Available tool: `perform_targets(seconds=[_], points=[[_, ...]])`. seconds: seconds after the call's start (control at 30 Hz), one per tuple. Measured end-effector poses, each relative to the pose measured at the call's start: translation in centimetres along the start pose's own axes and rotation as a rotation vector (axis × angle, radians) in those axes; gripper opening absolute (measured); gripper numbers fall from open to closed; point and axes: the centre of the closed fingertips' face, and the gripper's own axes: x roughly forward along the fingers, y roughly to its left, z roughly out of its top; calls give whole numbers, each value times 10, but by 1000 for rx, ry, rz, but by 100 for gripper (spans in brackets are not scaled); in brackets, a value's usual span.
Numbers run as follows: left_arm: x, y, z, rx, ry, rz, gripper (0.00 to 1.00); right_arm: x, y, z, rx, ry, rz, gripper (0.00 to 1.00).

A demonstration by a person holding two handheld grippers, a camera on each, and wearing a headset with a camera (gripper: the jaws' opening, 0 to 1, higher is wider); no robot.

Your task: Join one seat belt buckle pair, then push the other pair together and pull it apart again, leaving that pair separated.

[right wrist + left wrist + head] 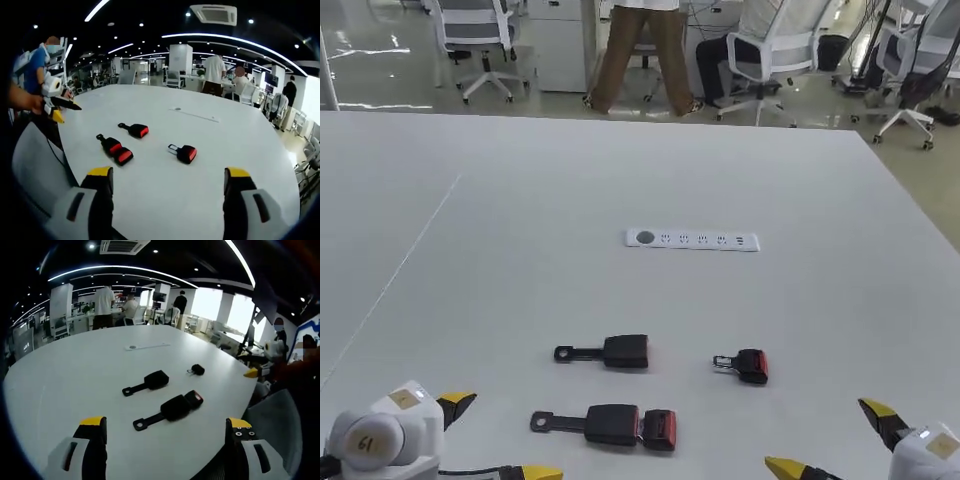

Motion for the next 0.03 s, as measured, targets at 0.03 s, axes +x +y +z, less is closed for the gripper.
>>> perform_targets(seconds=[0.03], points=[[0, -1, 1, 0, 0, 0, 100, 0, -1, 0, 0, 1, -2, 93]])
